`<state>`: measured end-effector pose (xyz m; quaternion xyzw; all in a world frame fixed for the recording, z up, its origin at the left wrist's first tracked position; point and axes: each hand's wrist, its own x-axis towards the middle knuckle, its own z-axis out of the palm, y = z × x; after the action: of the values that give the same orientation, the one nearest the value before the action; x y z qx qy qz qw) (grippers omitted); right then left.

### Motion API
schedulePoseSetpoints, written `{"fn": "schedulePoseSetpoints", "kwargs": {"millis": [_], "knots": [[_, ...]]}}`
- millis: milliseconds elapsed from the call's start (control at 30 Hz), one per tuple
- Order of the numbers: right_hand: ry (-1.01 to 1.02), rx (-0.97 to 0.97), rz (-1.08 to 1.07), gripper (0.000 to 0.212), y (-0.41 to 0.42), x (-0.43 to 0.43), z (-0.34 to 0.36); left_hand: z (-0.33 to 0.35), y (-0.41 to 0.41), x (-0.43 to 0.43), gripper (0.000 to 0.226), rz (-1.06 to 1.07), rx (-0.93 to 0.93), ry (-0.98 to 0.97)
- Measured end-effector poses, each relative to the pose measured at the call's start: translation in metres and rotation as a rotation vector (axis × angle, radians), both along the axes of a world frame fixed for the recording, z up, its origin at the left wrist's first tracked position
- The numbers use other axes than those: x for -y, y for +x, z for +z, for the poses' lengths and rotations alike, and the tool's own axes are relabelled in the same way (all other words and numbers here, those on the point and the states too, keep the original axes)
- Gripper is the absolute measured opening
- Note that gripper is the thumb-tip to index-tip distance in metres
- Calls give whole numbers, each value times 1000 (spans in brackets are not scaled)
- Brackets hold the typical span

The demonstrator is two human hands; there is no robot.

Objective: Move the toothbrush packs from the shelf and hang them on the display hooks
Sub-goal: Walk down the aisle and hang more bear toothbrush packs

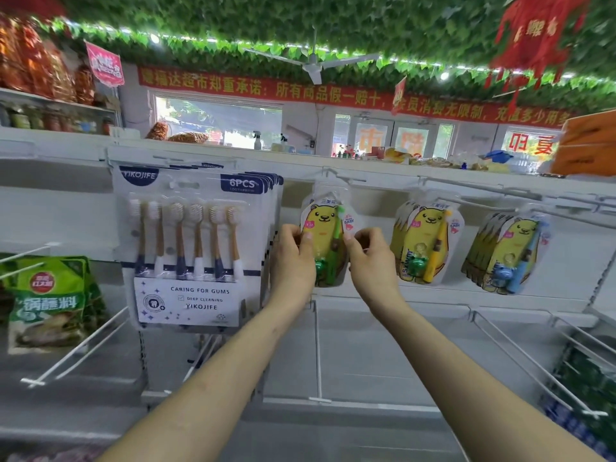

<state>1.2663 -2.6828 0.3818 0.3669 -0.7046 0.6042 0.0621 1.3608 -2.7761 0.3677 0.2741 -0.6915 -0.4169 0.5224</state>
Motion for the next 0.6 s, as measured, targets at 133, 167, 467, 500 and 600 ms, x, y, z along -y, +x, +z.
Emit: {"fn": "schedulePoseSetpoints", "kwargs": {"millis": [133, 167, 467, 500, 600], "knots": [[14, 10, -25, 25, -3, 10, 2, 6, -5, 4, 16, 31, 25, 43], [20, 5, -37, 25, -4, 12, 3, 7, -6, 5, 17, 32, 35, 57], [68, -69, -99, 25, -8, 5, -7, -5, -15, 4, 17, 15, -19, 167], [81, -90, -105, 23, -7, -2, -12, -12, -14, -1, 19, 0, -25, 188], [139, -167, -101, 23, -3, -34, -30, -36, -7, -27, 35, -19, -13, 274]]}}
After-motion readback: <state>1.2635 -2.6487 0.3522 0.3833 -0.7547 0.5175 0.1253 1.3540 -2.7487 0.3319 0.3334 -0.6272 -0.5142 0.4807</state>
